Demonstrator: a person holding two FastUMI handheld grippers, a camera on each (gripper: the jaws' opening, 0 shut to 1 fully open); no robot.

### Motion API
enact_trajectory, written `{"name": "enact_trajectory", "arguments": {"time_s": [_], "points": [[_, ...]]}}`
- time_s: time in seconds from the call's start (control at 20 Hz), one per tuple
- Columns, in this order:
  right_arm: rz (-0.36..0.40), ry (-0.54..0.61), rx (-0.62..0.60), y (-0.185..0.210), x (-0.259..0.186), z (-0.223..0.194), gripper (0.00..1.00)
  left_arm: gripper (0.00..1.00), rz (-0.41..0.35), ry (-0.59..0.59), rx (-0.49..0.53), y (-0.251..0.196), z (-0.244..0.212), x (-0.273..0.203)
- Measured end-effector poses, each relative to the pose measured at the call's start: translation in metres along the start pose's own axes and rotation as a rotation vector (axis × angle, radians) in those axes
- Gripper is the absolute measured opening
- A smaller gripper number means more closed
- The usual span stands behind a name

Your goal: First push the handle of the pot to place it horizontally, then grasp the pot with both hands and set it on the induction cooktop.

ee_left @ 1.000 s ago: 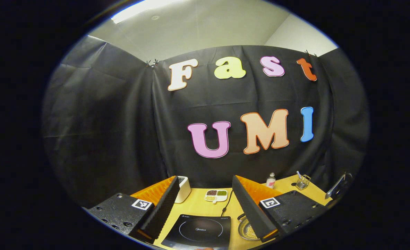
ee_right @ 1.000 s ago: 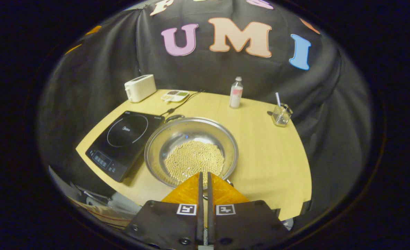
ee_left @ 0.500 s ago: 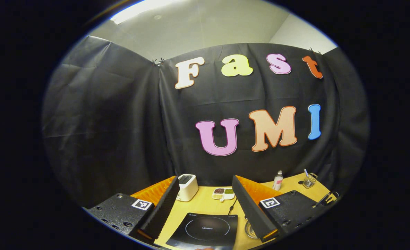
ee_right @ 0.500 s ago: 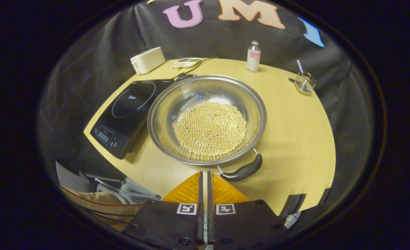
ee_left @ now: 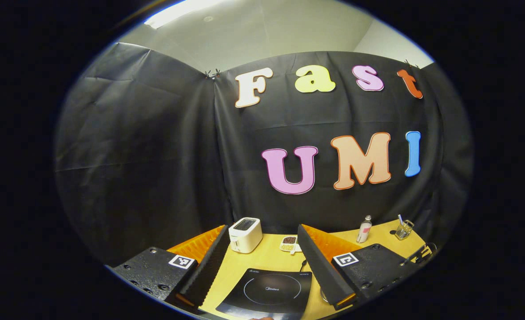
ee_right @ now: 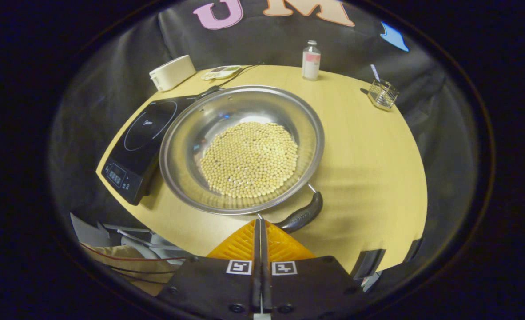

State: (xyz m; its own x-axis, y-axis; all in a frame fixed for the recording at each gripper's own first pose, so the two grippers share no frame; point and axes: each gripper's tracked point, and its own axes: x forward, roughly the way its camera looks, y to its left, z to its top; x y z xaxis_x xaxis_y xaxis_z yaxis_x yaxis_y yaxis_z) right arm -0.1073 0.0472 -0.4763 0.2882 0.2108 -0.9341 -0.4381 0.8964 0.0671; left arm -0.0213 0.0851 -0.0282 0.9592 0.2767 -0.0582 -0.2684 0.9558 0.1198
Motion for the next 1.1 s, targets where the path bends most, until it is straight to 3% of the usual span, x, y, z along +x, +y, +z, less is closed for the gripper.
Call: {"name": "enact_trajectory", "arguments": {"time_s": [0.75, 1.1], "points": [[-0.134, -0.011, -0.015, -0.055, 0.023, 0.039, 0.03, 0.97, 0.104, 0.031, -0.014, 0.038, -0.012, -0.005], [-0.172, -0.028, 0.018, -0.064, 0.026, 0.046, 0.04, 0.98, 0.106, 0.083, -0.046, 0.041, -0.034, -0.009]]}}
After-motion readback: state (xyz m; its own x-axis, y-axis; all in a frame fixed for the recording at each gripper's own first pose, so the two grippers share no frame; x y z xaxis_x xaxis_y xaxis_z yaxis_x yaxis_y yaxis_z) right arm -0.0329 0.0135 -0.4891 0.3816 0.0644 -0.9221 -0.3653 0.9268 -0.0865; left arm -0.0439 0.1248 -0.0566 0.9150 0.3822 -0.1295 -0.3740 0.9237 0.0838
